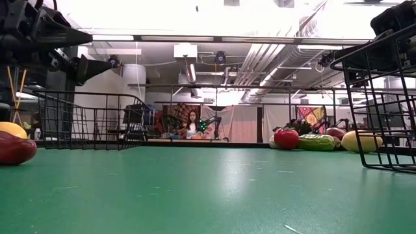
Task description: Sort produce into baskets
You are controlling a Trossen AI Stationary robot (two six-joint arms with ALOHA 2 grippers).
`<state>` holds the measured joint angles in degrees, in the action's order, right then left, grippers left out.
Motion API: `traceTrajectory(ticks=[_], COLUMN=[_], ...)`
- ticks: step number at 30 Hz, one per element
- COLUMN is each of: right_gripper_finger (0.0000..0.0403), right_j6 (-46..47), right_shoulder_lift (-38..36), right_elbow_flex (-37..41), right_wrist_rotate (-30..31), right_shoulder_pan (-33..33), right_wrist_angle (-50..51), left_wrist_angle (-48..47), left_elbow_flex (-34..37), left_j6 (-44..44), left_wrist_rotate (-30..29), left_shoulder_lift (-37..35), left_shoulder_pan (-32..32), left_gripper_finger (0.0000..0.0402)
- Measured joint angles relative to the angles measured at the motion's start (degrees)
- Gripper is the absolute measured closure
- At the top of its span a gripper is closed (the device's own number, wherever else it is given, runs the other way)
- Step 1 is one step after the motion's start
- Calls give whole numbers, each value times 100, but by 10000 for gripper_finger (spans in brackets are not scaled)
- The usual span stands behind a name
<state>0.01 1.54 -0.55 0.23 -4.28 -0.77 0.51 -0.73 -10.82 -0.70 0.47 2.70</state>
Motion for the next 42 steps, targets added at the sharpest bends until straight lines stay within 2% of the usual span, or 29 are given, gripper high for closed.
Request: traceTrajectory(ticks=[33,36,38,42], right_gripper_finger=[402,402,402,402], right_j6=[0,0,0,0], right_shoulder_lift=[0,-2,-2,0], right_elbow_flex=[-1,1,-1,-1], right_wrist_rotate=[0,1,2,0], right_shoulder_pan=[-1,-1,1,-1], right_wrist_angle=[1,1,2,2], left_wrist_angle=[17,26,193,1129], left_elbow_flex=[2,0,2,0], left_j6=[-147,-860,-1750,-3760], left_wrist_rotate=[-1,11,21,-135], left_shoulder_lift=[2,0,2,5], left_shoulder_pan=[1,0,0,-2], left_gripper_finger=[5,5,5,5])
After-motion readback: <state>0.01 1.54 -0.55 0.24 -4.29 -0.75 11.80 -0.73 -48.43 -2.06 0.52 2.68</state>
